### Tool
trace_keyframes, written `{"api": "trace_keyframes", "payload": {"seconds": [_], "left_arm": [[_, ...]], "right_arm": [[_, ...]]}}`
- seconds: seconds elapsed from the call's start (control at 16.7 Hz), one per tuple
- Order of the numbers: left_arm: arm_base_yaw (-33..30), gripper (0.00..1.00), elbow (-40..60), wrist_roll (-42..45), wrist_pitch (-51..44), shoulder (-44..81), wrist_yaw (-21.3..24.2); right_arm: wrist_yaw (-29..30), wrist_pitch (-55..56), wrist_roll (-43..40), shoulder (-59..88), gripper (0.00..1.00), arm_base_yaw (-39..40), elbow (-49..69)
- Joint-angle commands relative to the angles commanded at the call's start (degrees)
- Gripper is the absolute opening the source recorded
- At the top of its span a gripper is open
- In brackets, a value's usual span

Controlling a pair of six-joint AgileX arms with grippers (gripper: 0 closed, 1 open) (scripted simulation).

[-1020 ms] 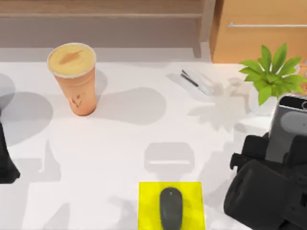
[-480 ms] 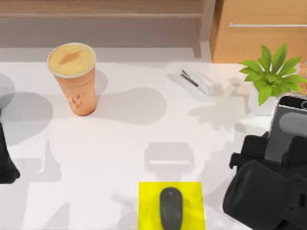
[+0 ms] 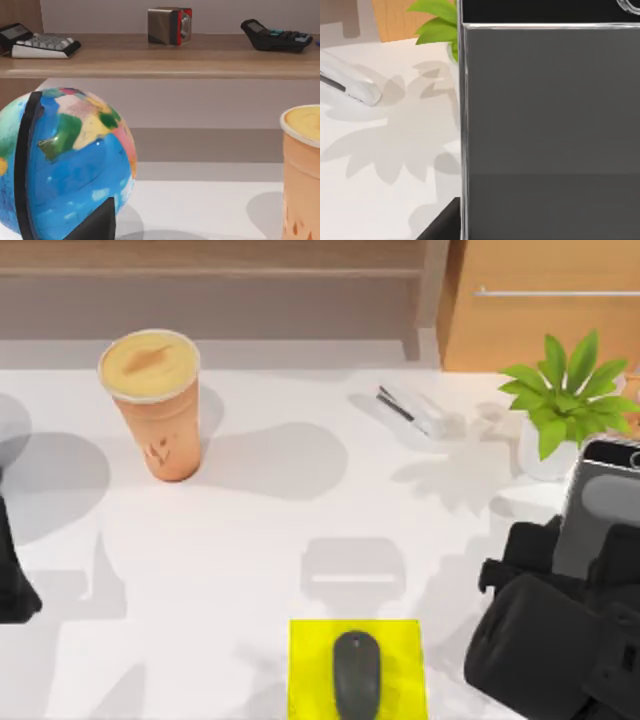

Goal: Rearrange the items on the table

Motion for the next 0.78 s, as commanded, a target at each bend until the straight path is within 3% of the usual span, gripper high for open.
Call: {"api": "trace_keyframes", "payload": {"seconds": [0.18,0.24,0.78], "left_arm": [[0.0,1.0,0.0,0.0,0.0,0.0,0.0],[0.0,1.0,0.0,0.0,0.0,0.0,0.0],[0.0,1.0,0.0,0.0,0.0,0.0,0.0]], "right_arm": [[0.0,0.0,0.0,0.0,0.98,0.0,0.0],[0.0,0.0,0.0,0.0,1.0,0.0,0.0],[0.1,-0.1,0.1,0.0,1.0,0.1,0.1]]}}
